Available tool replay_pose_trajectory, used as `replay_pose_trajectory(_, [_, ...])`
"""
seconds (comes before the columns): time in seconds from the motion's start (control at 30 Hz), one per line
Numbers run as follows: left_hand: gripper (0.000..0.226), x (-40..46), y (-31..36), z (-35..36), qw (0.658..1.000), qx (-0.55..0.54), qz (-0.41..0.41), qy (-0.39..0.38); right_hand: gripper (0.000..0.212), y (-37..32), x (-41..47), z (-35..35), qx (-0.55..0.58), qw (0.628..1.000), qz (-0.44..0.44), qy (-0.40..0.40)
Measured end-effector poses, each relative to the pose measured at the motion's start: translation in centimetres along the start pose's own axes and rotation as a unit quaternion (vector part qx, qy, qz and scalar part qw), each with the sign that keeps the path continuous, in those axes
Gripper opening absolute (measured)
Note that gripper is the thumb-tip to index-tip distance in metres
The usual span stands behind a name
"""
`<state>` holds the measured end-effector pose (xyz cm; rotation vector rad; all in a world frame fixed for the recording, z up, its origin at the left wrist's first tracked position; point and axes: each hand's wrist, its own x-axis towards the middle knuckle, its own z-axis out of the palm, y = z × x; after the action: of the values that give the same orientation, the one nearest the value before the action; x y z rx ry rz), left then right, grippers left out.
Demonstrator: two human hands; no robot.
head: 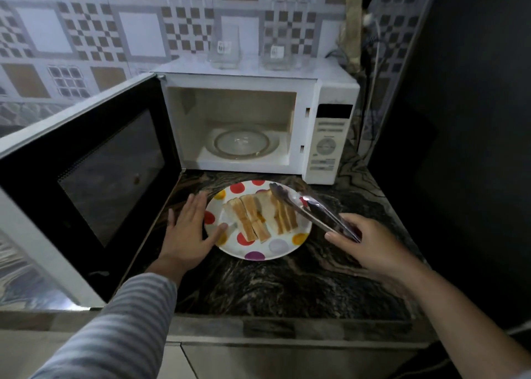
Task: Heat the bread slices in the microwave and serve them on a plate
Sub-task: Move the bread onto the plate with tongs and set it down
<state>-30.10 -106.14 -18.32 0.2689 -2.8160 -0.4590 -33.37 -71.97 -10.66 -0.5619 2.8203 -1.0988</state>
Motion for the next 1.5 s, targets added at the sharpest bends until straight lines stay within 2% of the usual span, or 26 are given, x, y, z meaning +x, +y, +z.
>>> replay_pose_trajectory(0.1, [0.095,1.3,2.5,-2.5,0.994,0.022,0.09,0.063,0.015,-1.7,1.4,-1.0,-0.048,0.998,-0.031,-0.012])
replay_pose_trajectory(0.23, [0.083,2.4,5.3,-5.5,0.96,0.066,0.239,0.132,0.024,-3.2,3.5,-0.2,-0.086,0.992,-0.075,-0.048])
replay_pose_trajectory(0.33, [0.079,2.5,6.6,-6.1,0.935,0.129,0.315,0.097,0.029,-4.5,4.4,0.7,-0.104,0.984,-0.108,-0.097])
replay_pose_trajectory(0.43, [0.067,1.9,6.9,-5.7,0.926,0.152,0.338,0.069,0.029,-5.5,4.7,1.2,-0.127,0.976,-0.119,-0.13])
replay_pose_trajectory(0.57, [0.044,0.5,6.4,-5.2,0.954,0.06,0.293,0.013,0.037,-6.0,4.6,1.8,-0.142,0.969,-0.116,-0.164])
replay_pose_trajectory(0.7, [0.034,-0.6,6.1,-4.8,0.982,-0.024,0.184,-0.032,0.045,-5.6,4.3,2.6,-0.103,0.982,-0.098,-0.126])
replay_pose_trajectory(0.83, [0.03,-1.0,5.2,-4.8,0.99,-0.032,0.127,-0.043,0.067,-4.6,3.8,2.1,-0.069,0.99,-0.075,-0.101])
replay_pose_trajectory(0.9, [0.027,-1.2,4.8,-4.8,0.992,-0.032,0.118,-0.038,0.064,-4.2,3.5,1.8,-0.088,0.989,-0.067,-0.103])
replay_pose_trajectory(1.0, [0.027,-1.3,4.6,-4.5,0.992,-0.03,0.113,-0.038,0.044,-3.7,3.3,2.0,-0.1,0.989,-0.064,-0.088])
replay_pose_trajectory(1.07, [0.029,-1.4,4.7,-4.3,0.992,-0.026,0.111,-0.045,0.037,-3.6,3.2,2.4,-0.106,0.99,-0.064,-0.075])
replay_pose_trajectory(1.2, [0.03,-1.5,5.5,-4.1,0.992,-0.034,0.114,-0.049,0.05,-4.3,2.9,3.6,-0.104,0.991,-0.058,-0.068])
replay_pose_trajectory(1.4, [0.032,-1.6,5.9,-3.5,0.99,-0.047,0.125,-0.047,0.065,-6.9,3.7,6.7,-0.067,0.99,-0.069,-0.102])
replay_pose_trajectory(1.5, [0.031,-1.6,5.1,-3.8,0.991,-0.046,0.115,-0.044,0.062,-7.7,4.2,8.0,-0.087,0.99,-0.067,-0.088])
